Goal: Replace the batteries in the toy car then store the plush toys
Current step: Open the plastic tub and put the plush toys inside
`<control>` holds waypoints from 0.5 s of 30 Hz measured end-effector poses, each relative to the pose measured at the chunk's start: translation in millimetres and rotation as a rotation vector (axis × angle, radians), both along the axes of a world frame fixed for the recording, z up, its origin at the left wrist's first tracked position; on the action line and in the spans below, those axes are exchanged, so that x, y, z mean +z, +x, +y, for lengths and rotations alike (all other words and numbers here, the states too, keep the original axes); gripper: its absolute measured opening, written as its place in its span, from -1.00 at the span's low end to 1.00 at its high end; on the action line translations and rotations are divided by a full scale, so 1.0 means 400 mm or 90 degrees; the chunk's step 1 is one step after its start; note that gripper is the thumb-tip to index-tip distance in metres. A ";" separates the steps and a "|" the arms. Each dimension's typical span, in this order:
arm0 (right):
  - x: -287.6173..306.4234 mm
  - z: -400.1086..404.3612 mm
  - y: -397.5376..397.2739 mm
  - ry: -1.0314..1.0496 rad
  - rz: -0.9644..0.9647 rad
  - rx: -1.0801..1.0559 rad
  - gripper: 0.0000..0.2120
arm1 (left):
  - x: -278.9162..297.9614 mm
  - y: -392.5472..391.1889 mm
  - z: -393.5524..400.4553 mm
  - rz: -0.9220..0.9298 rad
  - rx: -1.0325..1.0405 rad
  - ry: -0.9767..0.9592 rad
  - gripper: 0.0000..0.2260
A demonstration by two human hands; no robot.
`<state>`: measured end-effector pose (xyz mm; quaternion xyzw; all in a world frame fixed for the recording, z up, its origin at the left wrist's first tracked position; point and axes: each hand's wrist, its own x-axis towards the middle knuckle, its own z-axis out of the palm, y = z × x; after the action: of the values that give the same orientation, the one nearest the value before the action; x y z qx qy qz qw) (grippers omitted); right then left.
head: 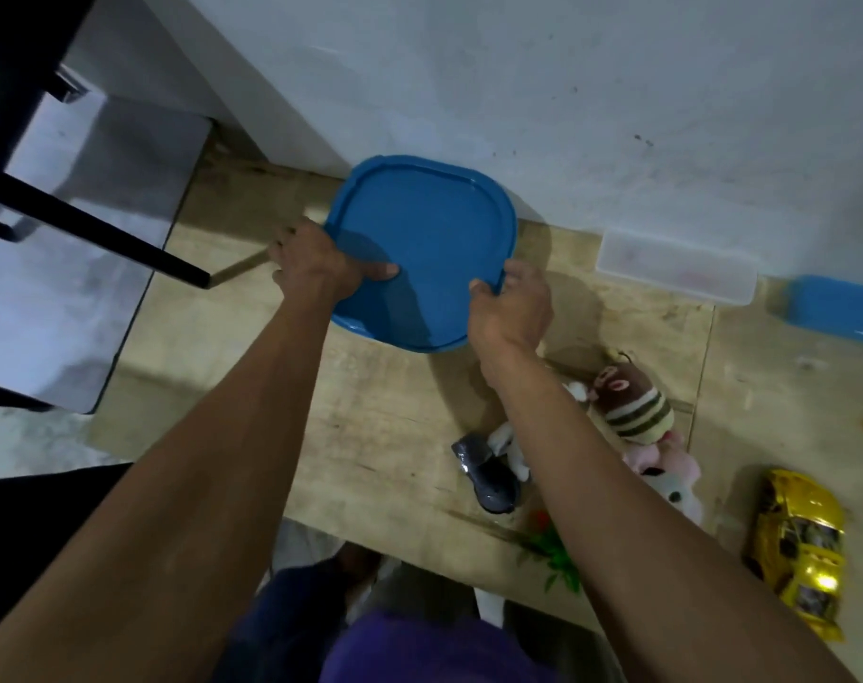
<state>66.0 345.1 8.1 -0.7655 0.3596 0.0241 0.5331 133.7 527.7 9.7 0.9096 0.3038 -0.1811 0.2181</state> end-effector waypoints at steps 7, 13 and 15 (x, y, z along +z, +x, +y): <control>-0.010 0.000 0.017 0.024 0.021 -0.038 -0.75 | -0.004 -0.005 0.008 -0.023 -0.022 -0.024 0.22; 0.005 -0.013 0.001 0.050 0.001 0.005 -0.55 | 0.013 -0.027 0.014 -0.088 -0.037 -0.076 0.13; 0.023 -0.014 -0.008 0.028 -0.016 0.013 -0.50 | 0.040 -0.045 0.010 -0.119 -0.037 -0.093 0.13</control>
<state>62.6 339.7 17.2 -0.7574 0.3446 0.0275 0.5540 115.7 531.8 25.8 0.9127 0.2414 -0.1232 0.3059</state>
